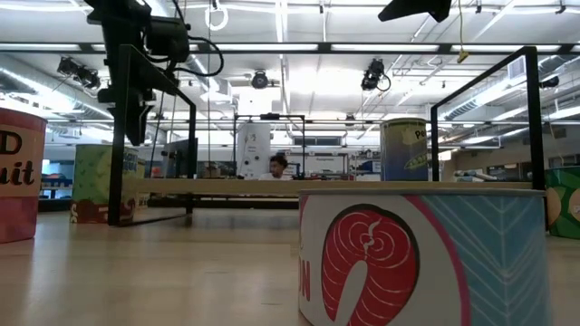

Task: Pick and place cans onto a shelf
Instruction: Put the canned carrots on the shelf

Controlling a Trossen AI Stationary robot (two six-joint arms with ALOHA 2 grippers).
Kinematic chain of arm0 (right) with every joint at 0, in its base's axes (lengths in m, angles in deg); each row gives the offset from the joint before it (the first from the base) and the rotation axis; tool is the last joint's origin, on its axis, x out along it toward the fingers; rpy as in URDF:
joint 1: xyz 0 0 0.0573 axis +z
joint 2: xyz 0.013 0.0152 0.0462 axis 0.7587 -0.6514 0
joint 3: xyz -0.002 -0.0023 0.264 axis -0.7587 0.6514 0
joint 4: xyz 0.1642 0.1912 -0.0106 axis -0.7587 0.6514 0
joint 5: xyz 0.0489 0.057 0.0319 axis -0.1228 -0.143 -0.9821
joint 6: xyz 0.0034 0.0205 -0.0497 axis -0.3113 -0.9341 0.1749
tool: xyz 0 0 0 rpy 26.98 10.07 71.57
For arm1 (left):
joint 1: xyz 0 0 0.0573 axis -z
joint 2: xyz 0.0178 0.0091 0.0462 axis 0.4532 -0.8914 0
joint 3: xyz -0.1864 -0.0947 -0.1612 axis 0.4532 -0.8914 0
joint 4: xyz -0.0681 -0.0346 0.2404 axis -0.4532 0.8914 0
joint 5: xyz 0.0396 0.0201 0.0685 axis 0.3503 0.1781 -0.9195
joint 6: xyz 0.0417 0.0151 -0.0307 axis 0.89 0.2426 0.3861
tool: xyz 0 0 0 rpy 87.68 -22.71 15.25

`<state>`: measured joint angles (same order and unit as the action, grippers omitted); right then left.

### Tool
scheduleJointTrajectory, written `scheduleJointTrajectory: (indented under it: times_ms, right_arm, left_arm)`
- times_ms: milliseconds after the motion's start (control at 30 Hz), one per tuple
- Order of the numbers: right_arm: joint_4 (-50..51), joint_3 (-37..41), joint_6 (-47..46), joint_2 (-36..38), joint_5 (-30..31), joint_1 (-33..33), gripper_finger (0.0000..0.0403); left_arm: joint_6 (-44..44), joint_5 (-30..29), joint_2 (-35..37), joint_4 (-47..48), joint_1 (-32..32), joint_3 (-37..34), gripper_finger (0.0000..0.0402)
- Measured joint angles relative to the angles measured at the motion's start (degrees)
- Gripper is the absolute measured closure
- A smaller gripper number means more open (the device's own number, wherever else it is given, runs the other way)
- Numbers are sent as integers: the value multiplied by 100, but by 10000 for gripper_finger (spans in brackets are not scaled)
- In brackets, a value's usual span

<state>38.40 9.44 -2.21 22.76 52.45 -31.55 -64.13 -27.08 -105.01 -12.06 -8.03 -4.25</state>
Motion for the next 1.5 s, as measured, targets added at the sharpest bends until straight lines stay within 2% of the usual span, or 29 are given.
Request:
scheduleJointTrajectory:
  times_ms: [333, 467, 600, 733, 1100, 1300, 1500]
  right_arm:
    - [5, 0, -18, 0, 0, 2, 192]
    - [5, -1, -72, 0, -1, 2, 192]
    - [6, -1, -72, 0, 0, 0, 192]
    - [4, -1, -88, 0, 0, 0, 192]
    - [16, 0, -87, 0, -2, 0, 192]
    - [79, 0, -87, 0, -9, 0, 192]
    - [81, 0, -85, 0, -21, 0, 192]
  left_arm:
    - [-513, 343, -15, 26, -1031, 0, 98]
    - [-1043, 563, -15, 68, -1264, 0, 82]
    - [-1698, 689, -15, 154, -1372, 0, 79]
    - [-1813, 557, -17, 285, -1386, 2, 78]
    - [-1398, 827, -85, 140, -1162, -86, 82]
    - [-1314, 780, -72, -148, -927, -641, 112]
    - [-1313, 495, -72, -210, -836, -688, 156]
